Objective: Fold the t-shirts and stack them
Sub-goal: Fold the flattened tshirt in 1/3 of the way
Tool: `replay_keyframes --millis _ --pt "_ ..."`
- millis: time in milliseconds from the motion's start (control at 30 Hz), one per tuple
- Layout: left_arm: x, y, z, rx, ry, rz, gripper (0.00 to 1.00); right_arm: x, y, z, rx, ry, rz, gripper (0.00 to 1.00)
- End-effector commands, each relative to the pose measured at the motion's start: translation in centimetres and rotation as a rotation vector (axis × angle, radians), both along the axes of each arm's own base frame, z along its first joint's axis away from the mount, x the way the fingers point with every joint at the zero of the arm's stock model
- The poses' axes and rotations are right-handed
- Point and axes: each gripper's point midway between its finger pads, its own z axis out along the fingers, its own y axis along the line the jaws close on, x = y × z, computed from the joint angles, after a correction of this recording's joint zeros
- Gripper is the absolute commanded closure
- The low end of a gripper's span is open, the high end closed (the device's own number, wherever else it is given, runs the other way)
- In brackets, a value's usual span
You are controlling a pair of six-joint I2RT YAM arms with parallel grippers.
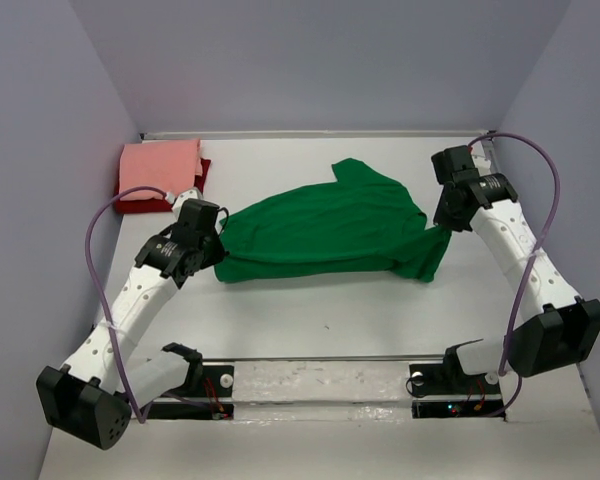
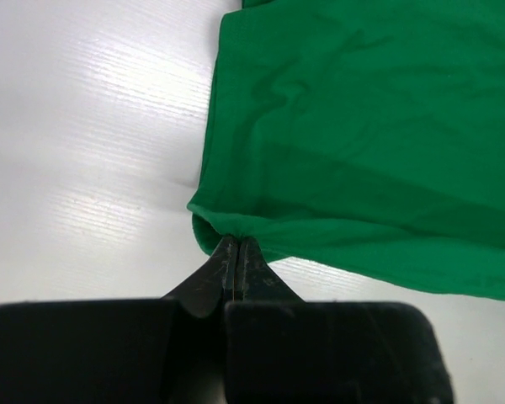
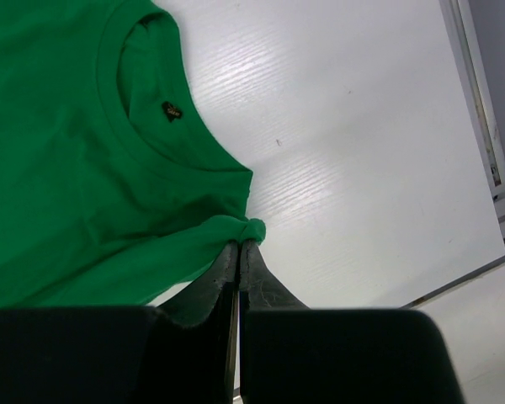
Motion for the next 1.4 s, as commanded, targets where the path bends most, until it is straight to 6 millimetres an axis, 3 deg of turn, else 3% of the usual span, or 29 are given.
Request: replay_keyframes --millis 0,167,400,900,1167,1367 --pt "0.1 0.9 -0.6 0.034 0.004 0.054 1.00 1.8 -0.9 0.9 -0.006 -0.058 -0.008 1.00" --pt "0.5 1.8 -0.3 0.045 -0.008 0.084 1.00 1.6 -3.0 0.1 -0.017 -0.043 -0.049 1.00" --pt "0.7 2.1 -1.9 0.023 0.033 0.089 1.00 1.6 -4.6 -1.5 -0.010 -0.019 -0.060 1.00" --pt "2.8 0.9 -3.0 0.015 0.080 0.031 1.00 3.2 -3.1 -2.0 0.044 0.011 0.013 1.00" --pt "4.4 0.4 -3.9 0.031 0.110 0.014 1.00 5.2 -2.6 -1.8 0.057 0.034 0.036 1.00" --pt "5.7 0.3 -3.8 0.030 0.106 0.017 1.00 6.0 -2.3 -2.8 0.067 0.065 0.045 1.00"
